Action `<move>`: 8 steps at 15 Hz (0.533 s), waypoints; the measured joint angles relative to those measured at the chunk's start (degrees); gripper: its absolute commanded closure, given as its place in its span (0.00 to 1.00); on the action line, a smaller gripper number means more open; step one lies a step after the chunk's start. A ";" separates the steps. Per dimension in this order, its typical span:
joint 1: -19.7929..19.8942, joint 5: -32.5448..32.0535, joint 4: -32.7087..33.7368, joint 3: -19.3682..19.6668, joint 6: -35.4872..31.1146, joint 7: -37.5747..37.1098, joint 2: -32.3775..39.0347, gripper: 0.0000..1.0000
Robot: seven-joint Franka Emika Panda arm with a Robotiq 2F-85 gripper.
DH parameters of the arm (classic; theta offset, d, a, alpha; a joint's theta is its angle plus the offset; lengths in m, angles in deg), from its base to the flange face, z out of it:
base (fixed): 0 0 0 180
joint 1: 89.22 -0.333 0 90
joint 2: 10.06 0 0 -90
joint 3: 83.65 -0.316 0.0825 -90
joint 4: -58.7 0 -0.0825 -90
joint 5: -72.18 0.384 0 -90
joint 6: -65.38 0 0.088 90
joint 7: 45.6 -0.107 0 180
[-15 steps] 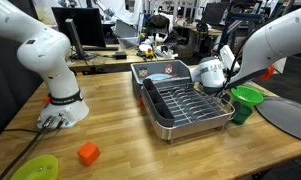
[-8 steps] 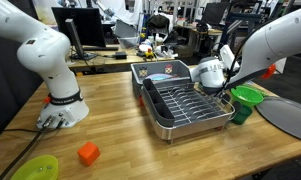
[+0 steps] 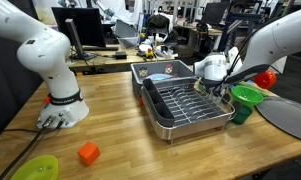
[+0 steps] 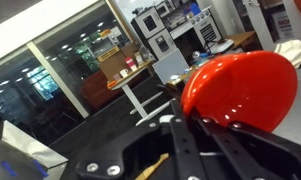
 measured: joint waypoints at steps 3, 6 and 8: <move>2.35 5.28 1.44 -0.63 -3.34 -2.02 -0.03 0.98; 4.17 10.53 3.14 -0.79 -6.97 -3.61 -0.18 0.98; 5.11 14.21 3.83 -0.80 -9.71 -4.64 -0.69 0.98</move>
